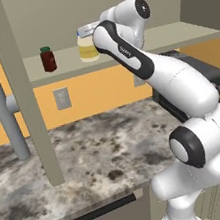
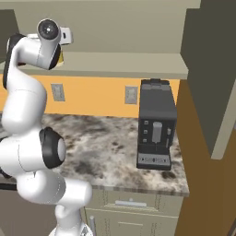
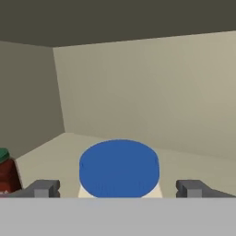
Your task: Collect the paprika, mayonnaise, and shaker from the cabinet and place them next to the stove.
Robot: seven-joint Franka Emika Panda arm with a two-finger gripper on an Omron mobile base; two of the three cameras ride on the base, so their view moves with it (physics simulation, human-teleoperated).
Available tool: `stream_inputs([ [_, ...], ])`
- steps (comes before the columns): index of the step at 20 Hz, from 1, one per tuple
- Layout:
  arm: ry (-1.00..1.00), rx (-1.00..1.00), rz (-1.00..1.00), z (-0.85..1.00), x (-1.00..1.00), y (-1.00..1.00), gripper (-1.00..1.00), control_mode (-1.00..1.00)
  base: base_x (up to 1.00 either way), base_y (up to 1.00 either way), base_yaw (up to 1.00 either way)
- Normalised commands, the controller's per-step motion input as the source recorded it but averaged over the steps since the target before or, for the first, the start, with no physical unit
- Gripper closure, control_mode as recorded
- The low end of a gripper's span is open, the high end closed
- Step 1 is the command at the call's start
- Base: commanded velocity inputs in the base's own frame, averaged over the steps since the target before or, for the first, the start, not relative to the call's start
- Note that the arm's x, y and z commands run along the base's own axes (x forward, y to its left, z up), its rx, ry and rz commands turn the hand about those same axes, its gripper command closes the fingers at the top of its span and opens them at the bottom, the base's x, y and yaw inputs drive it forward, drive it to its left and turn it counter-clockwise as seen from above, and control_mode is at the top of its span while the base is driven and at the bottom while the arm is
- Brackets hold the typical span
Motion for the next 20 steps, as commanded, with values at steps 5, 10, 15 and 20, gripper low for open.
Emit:
stream_inputs([
  [5, 0.0, 0.0, 0.0, -0.05, 0.11, 0.02, -1.0, -1.0, 0.0, 0.0, 0.0],
  [10, 0.0, 0.0, 0.0, -0.06, 0.11, 0.04, -1.0, -1.0, 0.0, 0.0, 0.0],
  [15, 0.0, 0.0, 0.0, -0.09, 0.12, 0.01, -1.0, -1.0, 0.0, 0.0, 0.0],
  [20, 0.0, 0.0, 0.0, -0.16, 0.07, 0.07, -1.0, -1.0, 0.0, 0.0, 0.0],
])
